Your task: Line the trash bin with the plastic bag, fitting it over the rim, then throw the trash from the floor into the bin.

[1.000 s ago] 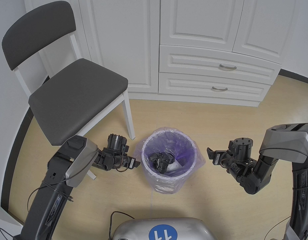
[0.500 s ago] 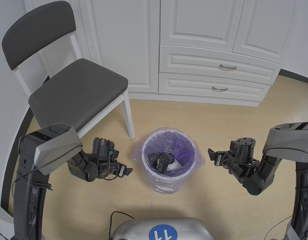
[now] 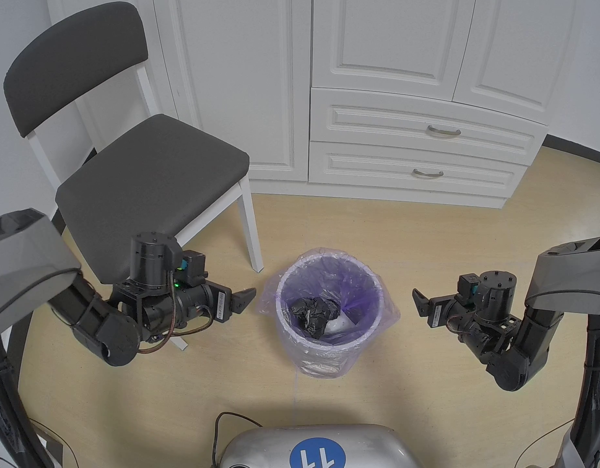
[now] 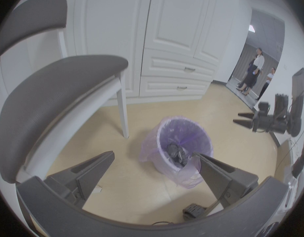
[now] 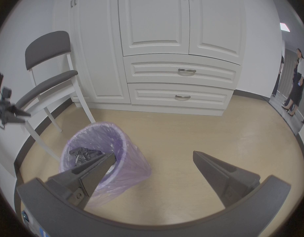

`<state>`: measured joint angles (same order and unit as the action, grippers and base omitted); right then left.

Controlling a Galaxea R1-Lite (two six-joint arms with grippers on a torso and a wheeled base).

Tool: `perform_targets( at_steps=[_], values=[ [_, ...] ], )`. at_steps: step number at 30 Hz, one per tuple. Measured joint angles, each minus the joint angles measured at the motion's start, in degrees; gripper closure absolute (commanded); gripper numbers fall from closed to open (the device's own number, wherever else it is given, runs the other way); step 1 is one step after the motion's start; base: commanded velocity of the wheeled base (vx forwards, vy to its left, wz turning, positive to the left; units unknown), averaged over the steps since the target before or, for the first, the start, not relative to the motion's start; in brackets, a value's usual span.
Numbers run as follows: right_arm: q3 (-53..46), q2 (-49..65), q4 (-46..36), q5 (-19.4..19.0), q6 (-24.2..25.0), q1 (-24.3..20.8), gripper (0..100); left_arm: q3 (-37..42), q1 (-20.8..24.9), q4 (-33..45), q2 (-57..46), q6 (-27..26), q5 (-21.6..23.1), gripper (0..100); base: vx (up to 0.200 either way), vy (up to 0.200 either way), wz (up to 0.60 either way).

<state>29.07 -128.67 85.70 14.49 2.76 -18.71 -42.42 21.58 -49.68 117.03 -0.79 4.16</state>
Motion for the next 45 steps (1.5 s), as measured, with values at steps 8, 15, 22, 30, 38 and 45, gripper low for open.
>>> perform_targets(
  at_steps=[8, 15, 22, 30, 38, 45],
  values=[
    [1.22, 1.99, -5.69, 0.09, -1.56, 1.24, 0, 2.29, -0.28, -0.85, -8.37, 2.01, -1.58, 0, 0.0, 0.0, 0.0],
    [9.92, 5.94, -24.09, 0.01, -1.04, 4.02, 0, 1.13, -2.43, 0.02, -12.42, 2.05, -5.16, 0, 0.0, 0.0, 0.0],
    [20.26, 11.41, -36.11, 0.67, 0.85, 5.73, 0, -6.11, -7.03, 7.42, -15.82, 2.34, -8.97, 0, 0.0, 0.0, 0.0],
    [29.0, 13.93, -38.11, 4.55, 6.63, 5.46, 0, -12.46, -10.62, 8.29, -17.2, 5.41, -13.07, 0, 0.0, 0.0, 0.0],
    [29.72, 18.29, -37.06, 5.13, 7.53, 3.61, 0, -11.54, -11.14, 8.11, -18.1, 5.47, -13.02, 0, 0.0, 0.0, 0.0],
    [23.56, 26.08, -36.74, 5.24, 5.16, 3.47, 0, -7.49, -11.63, 8.18, -22.76, 5.46, -12.75, 0, 0.0, 0.0, 0.0]
  ],
)
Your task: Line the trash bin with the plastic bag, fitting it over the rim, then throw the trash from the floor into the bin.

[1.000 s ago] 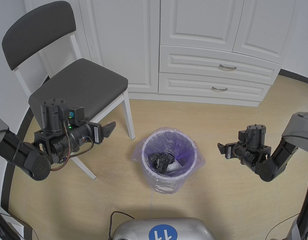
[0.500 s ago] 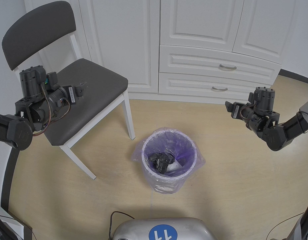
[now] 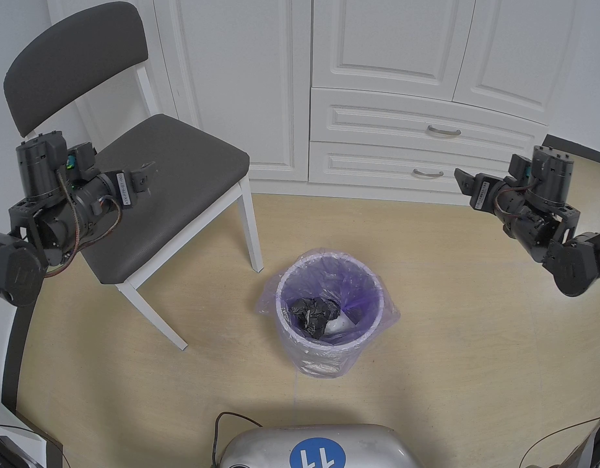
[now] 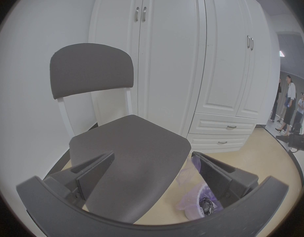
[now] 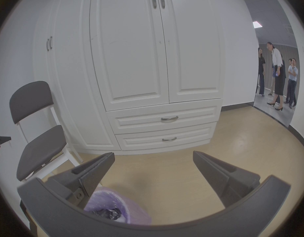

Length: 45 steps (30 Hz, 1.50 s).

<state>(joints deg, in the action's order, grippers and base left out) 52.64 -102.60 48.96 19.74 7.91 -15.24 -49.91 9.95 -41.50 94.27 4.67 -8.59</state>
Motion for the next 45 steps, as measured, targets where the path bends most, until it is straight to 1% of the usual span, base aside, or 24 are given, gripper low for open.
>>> perform_targets(
  at_steps=[2, 4, 7, 10, 12, 17, 22, 28, 36, 39, 45],
  values=[
    [-2.23, 2.49, -0.21, 0.0, -1.11, 0.55, 0, 1.34, -0.63, 0.3, -1.71, -0.07, 0.23, 0, 0.0, 0.0, 0.0],
    [-4.4, 5.05, -0.57, -0.04, -3.57, 1.44, 0, 2.23, -1.6, 0.63, -3.47, -0.21, 1.05, 0, 0.0, 0.0, 0.0],
    [-6.75, 8.55, -1.5, -0.48, -7.05, 3.3, 0, 2.91, -3.67, 2.44, -6.07, -0.71, 4.58, 0, 0.0, 0.0, 0.0],
    [-8.11, 11.23, -4.43, -0.96, -8.35, 5.05, 0, 2.95, -5.84, 6.0, -8.85, -1.67, 8.75, 0, 0.0, 0.0, 0.0],
    [-8.35, 12.67, -5.99, -1.9, -8.59, 6.31, 0, 2.62, -6.89, 8.19, -10.67, -2.16, 9.81, 0, 0.0, 0.0, 0.0],
    [-7.69, 17.74, -8.48, -4.24, -7.96, 10.14, 0, 2.41, -8.19, 12.76, -16.46, -2.56, 10.37, 0, 0.0, 0.0, 0.0],
    [-8.55, 24.82, -9.41, -4.58, -5.68, 12.5, 0, 4.27, -8.8, 14.19, -22.44, -2.51, 10.56, 0, 0.0, 0.0, 0.0],
    [-11.63, 35.07, -9.76, -4.55, -3.95, 13.51, 0, 6.22, -9.22, 15.12, -29.75, -2.46, 10.69, 0, 0.0, 0.0, 0.0],
    [-18.6, 48.25, -9.94, -4.39, -3.32, 13.84, 0, 9.56, -9.13, 17.52, -40.19, -2.35, 10.97, 0, 0.0, 0.0, 0.0],
    [-22.3, 53.96, -9.98, -4.33, -3.24, 13.87, 0, 11.0, -8.91, 19.77, -44.69, -1.91, 10.95, 0, 0.0, 0.0, 0.0],
    [-28.86, 64.45, -10.03, -4.24, -3.23, 13.87, 0, 12.86, -8.69, 26.7, -54.61, -0.24, 10.67, 0, 0.0, 0.0, 0.0]
  ],
)
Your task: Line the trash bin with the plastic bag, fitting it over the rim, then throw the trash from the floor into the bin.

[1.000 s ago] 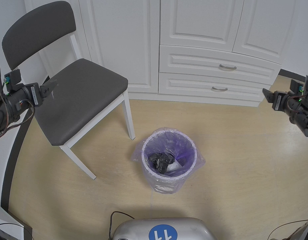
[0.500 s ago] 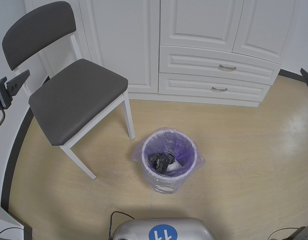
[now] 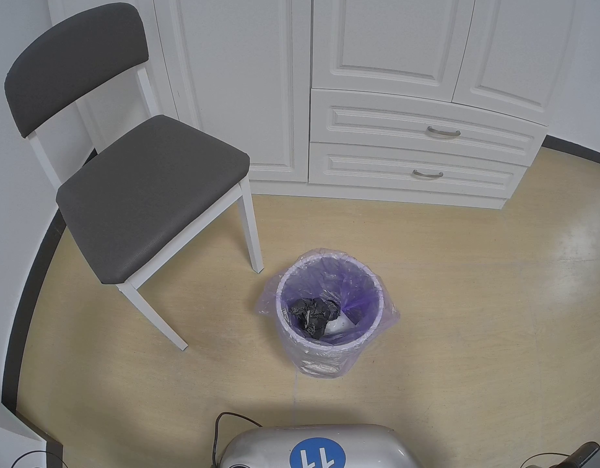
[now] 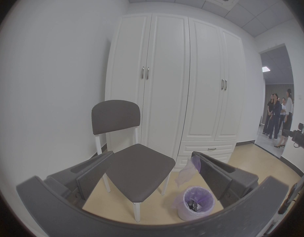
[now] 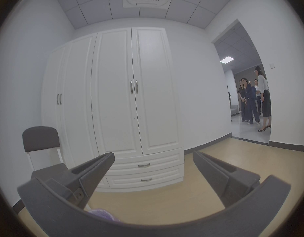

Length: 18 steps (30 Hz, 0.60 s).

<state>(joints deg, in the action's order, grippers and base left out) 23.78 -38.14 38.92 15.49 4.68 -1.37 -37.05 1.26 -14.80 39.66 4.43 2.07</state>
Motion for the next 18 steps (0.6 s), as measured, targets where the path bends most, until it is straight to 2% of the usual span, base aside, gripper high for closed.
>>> perform_targets(
  at_steps=[10, 18],
  values=[
    [-6.01, 12.19, -0.09, 0.0, 0.65, 0.55, 0, 1.91, -0.33, 7.67, -13.59, 0.72, -0.41, 0, 0.0, 0.0, 0.0],
    [-9.96, 20.68, -2.0, -0.33, 3.11, 1.46, 0, 4.8, -0.6, 8.13, -19.52, 0.59, -5.22, 0, 0.0, 0.0, 0.0]
  ],
)
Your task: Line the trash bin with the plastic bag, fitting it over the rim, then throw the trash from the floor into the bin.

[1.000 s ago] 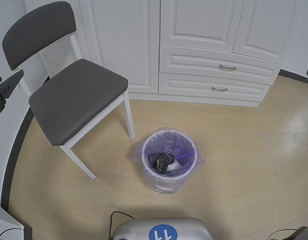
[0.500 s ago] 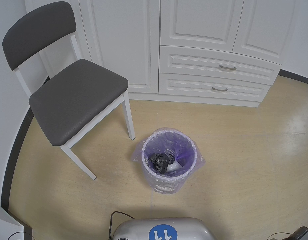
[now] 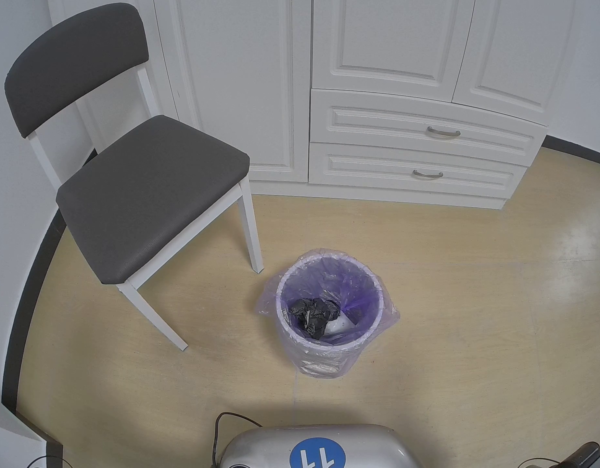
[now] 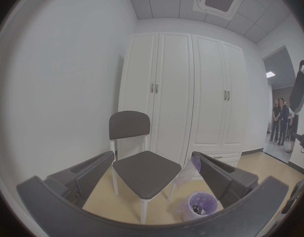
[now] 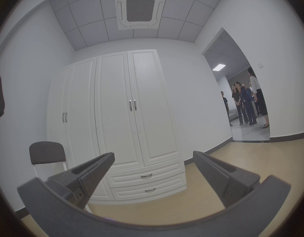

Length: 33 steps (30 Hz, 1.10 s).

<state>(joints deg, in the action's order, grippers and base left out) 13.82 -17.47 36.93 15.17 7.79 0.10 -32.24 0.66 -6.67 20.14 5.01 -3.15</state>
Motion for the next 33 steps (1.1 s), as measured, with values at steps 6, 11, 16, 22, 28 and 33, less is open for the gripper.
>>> perform_targets(
  at_steps=[6, 11, 16, 22, 28, 33],
  values=[
    [-0.84, 5.49, -4.66, -0.34, 1.23, 0.91, 0, 0.57, -0.26, 0.02, -2.78, -0.06, -0.52, 0, 0.0, 0.0, 0.0],
    [-1.18, 11.22, -10.39, -0.45, 1.68, 0.63, 0, 0.83, -0.82, 0.32, -4.96, -0.12, -0.41, 0, 0.0, 0.0, 0.0],
    [-3.28, 14.8, -12.15, -0.11, 2.69, 0.17, 0, 1.73, -1.18, 4.16, -8.92, -0.17, -0.38, 0, 0.0, 0.0, 0.0],
    [-8.66, 16.26, -12.26, -0.3, 1.93, 0.01, 0, 4.72, -1.29, 9.12, -14.74, -0.11, -0.66, 0, 0.0, 0.0, 0.0],
    [-12.31, 16.7, -12.95, -0.45, 0.01, -0.02, 0, 11.06, -1.06, 9.73, -17.99, 0.57, -2.62, 0, 0.0, 0.0, 0.0],
    [-12.75, 16.81, -16.19, -0.59, -0.32, -0.02, 0, 16.51, -0.93, 6.67, -18.93, 1.04, -3.83, 0, 0.0, 0.0, 0.0]
  ],
)
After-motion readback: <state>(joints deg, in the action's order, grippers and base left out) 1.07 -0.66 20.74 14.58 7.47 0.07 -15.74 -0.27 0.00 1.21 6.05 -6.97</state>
